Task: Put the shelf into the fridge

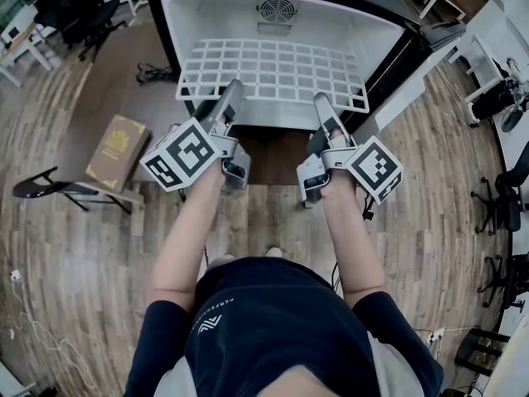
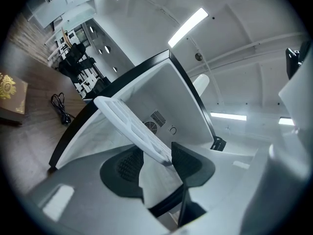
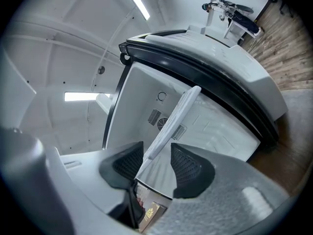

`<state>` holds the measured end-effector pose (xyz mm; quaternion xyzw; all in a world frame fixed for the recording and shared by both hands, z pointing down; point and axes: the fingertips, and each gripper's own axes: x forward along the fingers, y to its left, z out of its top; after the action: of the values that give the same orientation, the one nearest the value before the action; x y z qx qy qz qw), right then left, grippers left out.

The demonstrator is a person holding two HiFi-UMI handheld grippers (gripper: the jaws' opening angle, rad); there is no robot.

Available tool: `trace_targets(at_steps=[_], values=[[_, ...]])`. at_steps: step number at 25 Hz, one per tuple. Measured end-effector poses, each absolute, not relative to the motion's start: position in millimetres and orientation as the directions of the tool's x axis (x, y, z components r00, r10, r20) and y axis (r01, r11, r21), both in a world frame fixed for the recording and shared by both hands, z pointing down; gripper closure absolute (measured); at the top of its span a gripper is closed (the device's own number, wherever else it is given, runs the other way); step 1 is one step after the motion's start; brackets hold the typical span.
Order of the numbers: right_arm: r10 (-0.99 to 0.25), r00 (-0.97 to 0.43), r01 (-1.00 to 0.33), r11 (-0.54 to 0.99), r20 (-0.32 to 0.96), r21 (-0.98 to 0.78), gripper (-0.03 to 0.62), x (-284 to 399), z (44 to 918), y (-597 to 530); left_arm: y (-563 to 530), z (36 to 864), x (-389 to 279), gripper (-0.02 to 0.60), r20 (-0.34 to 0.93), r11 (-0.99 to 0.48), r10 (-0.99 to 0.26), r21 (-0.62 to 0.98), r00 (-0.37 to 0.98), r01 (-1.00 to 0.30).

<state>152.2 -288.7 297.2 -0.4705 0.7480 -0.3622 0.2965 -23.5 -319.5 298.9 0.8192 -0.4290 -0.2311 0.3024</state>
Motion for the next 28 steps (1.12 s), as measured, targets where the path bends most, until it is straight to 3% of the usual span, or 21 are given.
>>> trace_targets(at_steps=[11, 14, 18, 24, 28], values=[[-0.922, -0.373, -0.626, 0.33, -0.1, -0.707, 0.422, 147, 296, -260, -293, 304, -24, 0.403, -0.107, -0.479, -0.838, 0.614, 0.535, -0.628], [-0.927, -0.364, -0.715, 0.342, -0.094, -0.61, 0.427, 144, 291, -253, -286, 301, -25, 0.411, -0.107, -0.483, -0.841, 0.589, 0.53, -0.648], [-0.944, -0.32, -0.852, 0.322, -0.076, -0.414, 0.447, 143, 290, -250, -278, 297, -28, 0.423, -0.098, -0.484, -0.862, 0.453, 0.497, -0.749], [-0.959, -0.276, -0.926, 0.283, -0.065, -0.25, 0.447, 143, 290, -252, -271, 291, -32, 0.423, -0.077, -0.432, -0.902, 0.168, 0.425, -0.886], [-0.966, -0.252, -0.945, 0.258, -0.055, -0.202, 0.447, 143, 293, -259, -276, 294, -35, 0.411, -0.056, -0.406, -0.914, 0.135, 0.402, -0.904]])
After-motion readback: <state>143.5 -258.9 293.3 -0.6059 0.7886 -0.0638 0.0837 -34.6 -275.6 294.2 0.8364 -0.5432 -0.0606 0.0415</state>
